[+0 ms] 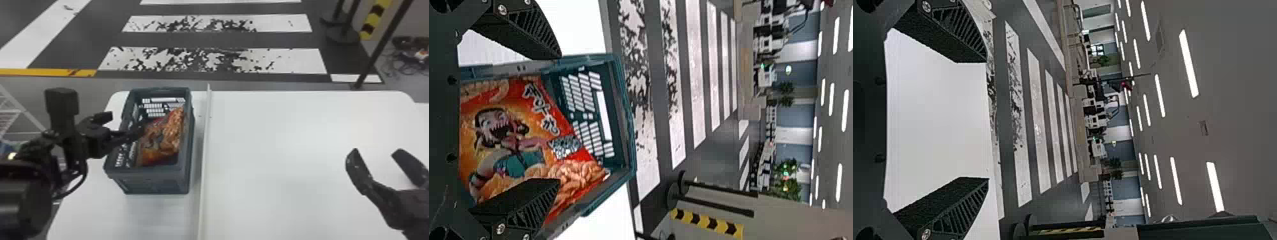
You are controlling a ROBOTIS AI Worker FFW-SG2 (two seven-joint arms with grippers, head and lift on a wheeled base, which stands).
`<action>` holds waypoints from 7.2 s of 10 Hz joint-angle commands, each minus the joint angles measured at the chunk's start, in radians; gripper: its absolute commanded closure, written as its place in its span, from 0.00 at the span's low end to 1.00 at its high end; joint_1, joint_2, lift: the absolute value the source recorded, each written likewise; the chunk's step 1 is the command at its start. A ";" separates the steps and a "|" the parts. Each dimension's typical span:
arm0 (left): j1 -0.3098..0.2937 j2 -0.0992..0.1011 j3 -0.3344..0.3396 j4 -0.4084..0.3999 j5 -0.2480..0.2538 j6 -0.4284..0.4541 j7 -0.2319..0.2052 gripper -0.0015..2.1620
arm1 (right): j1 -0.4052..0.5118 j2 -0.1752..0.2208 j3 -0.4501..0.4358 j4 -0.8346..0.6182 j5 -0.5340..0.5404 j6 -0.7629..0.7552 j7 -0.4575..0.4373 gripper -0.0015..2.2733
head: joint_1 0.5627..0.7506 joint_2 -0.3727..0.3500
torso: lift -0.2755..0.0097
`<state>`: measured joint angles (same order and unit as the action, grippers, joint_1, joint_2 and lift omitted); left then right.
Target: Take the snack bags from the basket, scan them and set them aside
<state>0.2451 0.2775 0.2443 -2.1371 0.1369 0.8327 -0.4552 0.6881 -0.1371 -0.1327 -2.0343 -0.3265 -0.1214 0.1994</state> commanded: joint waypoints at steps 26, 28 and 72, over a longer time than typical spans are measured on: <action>-0.572 0.138 -0.404 0.549 -0.221 0.369 -0.511 0.06 | 0.027 0.051 -0.099 -0.027 -0.055 0.136 0.040 0.04 | 0.70 0.41 | 0.70; -0.586 0.131 -0.415 0.603 -0.229 0.332 -0.508 0.06 | 0.022 0.042 -0.105 -0.017 -0.065 0.136 0.041 0.04 | 0.70 0.41 | 0.70; -0.297 -0.104 0.016 -0.110 0.015 0.599 -0.329 0.95 | 0.085 0.008 -0.219 -0.129 -0.204 0.213 0.054 0.04 | 0.70 0.27 | 0.70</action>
<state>-0.0442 0.1775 0.2612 -2.2472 0.1477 1.4280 -0.7845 0.7743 -0.1307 -0.3514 -2.1629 -0.5307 0.0899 0.2537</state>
